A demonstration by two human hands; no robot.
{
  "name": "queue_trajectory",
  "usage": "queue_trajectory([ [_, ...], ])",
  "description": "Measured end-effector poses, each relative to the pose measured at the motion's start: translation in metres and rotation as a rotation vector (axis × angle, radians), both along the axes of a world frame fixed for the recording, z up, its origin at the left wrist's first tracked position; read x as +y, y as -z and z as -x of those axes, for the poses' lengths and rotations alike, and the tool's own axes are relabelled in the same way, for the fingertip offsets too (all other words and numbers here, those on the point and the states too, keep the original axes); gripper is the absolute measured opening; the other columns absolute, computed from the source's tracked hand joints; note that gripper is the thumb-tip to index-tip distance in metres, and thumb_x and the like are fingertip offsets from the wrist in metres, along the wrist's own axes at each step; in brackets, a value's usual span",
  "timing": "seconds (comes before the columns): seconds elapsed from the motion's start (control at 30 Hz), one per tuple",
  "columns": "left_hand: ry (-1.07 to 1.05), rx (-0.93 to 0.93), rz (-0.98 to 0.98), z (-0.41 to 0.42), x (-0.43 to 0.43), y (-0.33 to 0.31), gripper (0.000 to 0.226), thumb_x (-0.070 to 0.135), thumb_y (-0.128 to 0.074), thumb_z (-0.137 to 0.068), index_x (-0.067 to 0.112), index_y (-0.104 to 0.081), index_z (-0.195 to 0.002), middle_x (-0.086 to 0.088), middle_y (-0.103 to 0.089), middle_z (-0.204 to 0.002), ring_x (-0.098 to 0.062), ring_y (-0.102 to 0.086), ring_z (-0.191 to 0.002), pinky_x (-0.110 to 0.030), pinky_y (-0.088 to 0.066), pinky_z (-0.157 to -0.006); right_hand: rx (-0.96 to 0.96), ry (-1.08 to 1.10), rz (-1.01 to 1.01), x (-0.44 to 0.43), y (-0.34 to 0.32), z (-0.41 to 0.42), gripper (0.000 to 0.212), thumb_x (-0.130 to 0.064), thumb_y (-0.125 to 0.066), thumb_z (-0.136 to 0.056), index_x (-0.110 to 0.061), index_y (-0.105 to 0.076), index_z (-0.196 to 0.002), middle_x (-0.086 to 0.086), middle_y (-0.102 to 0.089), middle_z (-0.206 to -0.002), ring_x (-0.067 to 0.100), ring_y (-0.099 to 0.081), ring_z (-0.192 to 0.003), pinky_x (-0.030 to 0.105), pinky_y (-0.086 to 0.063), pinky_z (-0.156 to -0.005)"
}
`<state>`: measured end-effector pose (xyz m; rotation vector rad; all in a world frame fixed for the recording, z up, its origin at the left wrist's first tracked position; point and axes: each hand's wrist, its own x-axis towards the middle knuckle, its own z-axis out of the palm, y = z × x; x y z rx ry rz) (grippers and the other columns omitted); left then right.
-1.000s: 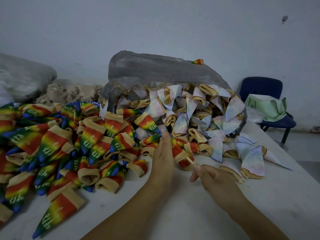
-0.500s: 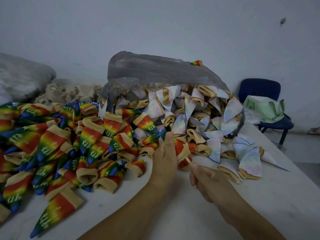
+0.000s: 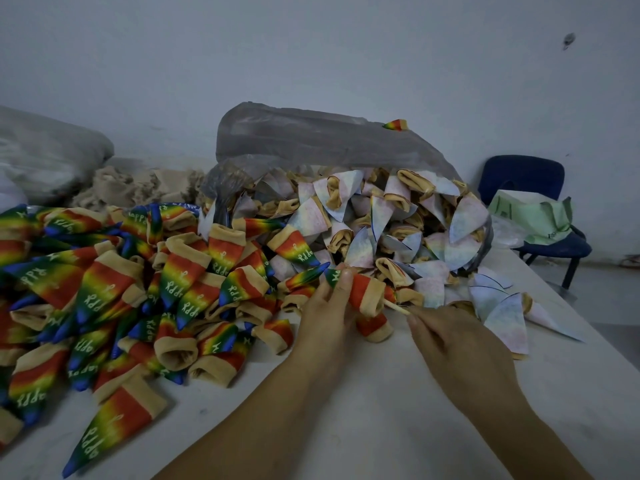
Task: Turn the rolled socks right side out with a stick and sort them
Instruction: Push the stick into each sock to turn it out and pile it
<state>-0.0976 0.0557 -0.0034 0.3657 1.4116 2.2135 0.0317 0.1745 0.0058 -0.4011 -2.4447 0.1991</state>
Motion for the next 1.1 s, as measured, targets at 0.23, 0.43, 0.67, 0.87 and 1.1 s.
queue_trajectory([
  [0.23,0.234,-0.249,-0.303,0.007,-0.005,-0.007,0.056,0.039,-0.061,-0.082,0.007,-0.055,-0.127,-0.016,-0.068,-0.123,-0.028,-0.066,-0.115,-0.038,-0.054,-0.096,-0.003,0.027,-0.200,-0.009,0.003,0.002,0.031,-0.036,-0.045,-0.096,-0.021,-0.071,-0.101,-0.004,-0.051,-0.068,0.020,-0.048,-0.064,0.026,-0.026,-0.048],
  [0.43,0.150,0.091,0.122,0.006,-0.005,0.002,0.054,0.058,-0.053,-0.083,0.012,-0.072,-0.104,-0.014,-0.076,-0.100,-0.023,-0.073,-0.091,-0.031,-0.059,-0.080,0.014,0.047,-0.148,-0.007,0.000,-0.002,0.028,-0.028,-0.050,-0.088,-0.017,-0.072,-0.101,0.000,-0.055,-0.069,0.028,-0.056,-0.067,0.036,-0.043,-0.039],
  [0.67,-0.006,0.263,0.354,0.003,-0.006,-0.001,0.077,0.078,-0.033,-0.076,0.021,-0.075,-0.108,-0.001,-0.071,-0.104,-0.017,-0.063,-0.103,-0.031,-0.053,-0.093,0.024,-0.012,-0.018,-0.014,0.000,-0.005,0.032,-0.036,-0.043,-0.091,-0.023,-0.071,-0.100,-0.006,-0.066,-0.074,0.018,-0.062,-0.063,0.030,-0.047,-0.047],
  [0.87,-0.050,0.414,0.400,-0.002,-0.003,-0.003,0.100,0.082,-0.026,-0.076,0.001,-0.063,-0.121,-0.009,-0.067,-0.085,-0.026,-0.063,-0.088,-0.035,-0.049,-0.082,-0.074,-0.049,0.239,-0.012,-0.003,-0.005,0.045,-0.062,-0.022,-0.084,-0.050,-0.061,-0.102,-0.016,-0.050,-0.055,0.005,-0.052,-0.058,0.022,-0.037,-0.052],
  [1.1,-0.032,0.488,0.322,-0.007,0.002,0.001,0.080,0.069,-0.029,-0.086,0.002,-0.067,-0.106,0.007,-0.068,-0.067,-0.002,-0.064,-0.067,-0.023,-0.045,-0.071,-0.057,-0.181,0.934,-0.028,-0.005,-0.002,0.025,-0.048,-0.046,-0.091,-0.043,-0.066,-0.078,-0.008,-0.049,-0.049,0.003,-0.044,-0.046,0.010,-0.032,-0.044],
])
